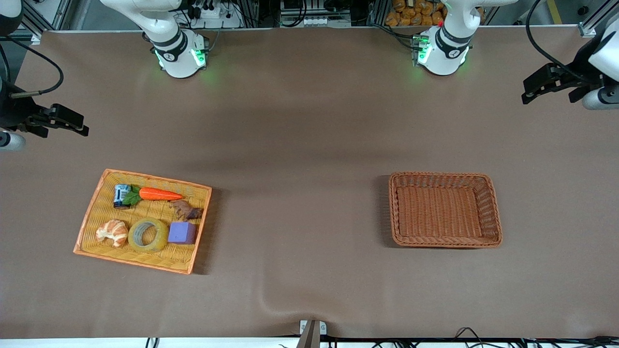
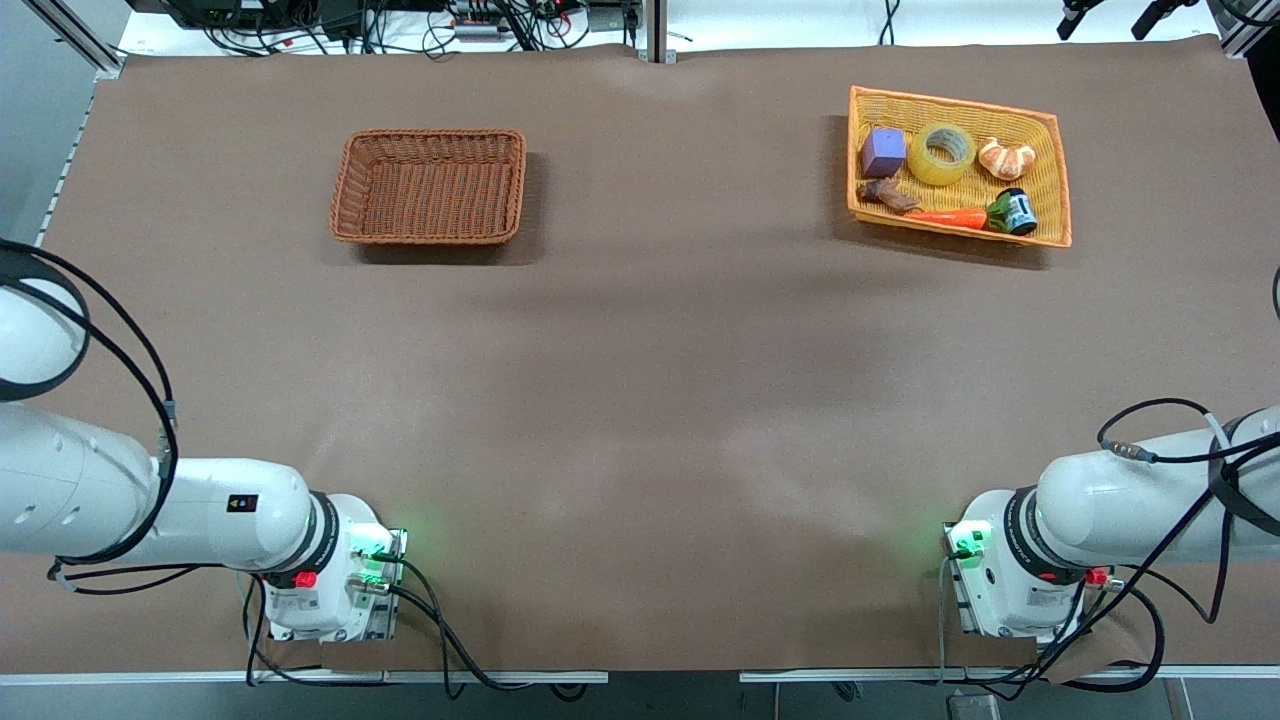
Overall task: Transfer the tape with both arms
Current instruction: 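Reach the right gripper toward the tape roll in the yellow tray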
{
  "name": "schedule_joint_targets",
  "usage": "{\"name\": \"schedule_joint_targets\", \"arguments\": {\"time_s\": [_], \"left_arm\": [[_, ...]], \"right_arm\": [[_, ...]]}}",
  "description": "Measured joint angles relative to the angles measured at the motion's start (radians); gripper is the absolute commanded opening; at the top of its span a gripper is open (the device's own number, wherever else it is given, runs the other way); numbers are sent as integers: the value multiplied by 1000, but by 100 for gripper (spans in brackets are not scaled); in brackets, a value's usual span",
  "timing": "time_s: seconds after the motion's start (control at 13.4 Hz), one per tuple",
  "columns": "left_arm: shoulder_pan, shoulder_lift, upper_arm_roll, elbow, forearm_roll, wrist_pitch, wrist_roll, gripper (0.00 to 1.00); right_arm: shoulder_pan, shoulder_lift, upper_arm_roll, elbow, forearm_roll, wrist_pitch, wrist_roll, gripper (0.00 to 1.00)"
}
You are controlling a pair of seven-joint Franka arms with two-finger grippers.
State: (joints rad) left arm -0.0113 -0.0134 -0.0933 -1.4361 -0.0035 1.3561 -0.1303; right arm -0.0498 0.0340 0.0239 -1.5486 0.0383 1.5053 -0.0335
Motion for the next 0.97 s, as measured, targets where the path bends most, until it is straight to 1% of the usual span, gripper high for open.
{"name": "schedule_joint_targets", "arguments": {"time_s": [0.67, 0.82, 0.97], "left_arm": [[11, 0, -3, 0, 0, -38, 0, 100], [11, 0, -6, 0, 0, -49, 0, 100], [9, -2, -13, 1, 0, -61, 0, 100]], "right_arm": [[0, 15, -2, -5, 0, 4, -1, 100], [0, 48, -2, -11, 0, 13, -1, 100], [-1, 110, -4, -17, 0, 28, -1, 100]]}}
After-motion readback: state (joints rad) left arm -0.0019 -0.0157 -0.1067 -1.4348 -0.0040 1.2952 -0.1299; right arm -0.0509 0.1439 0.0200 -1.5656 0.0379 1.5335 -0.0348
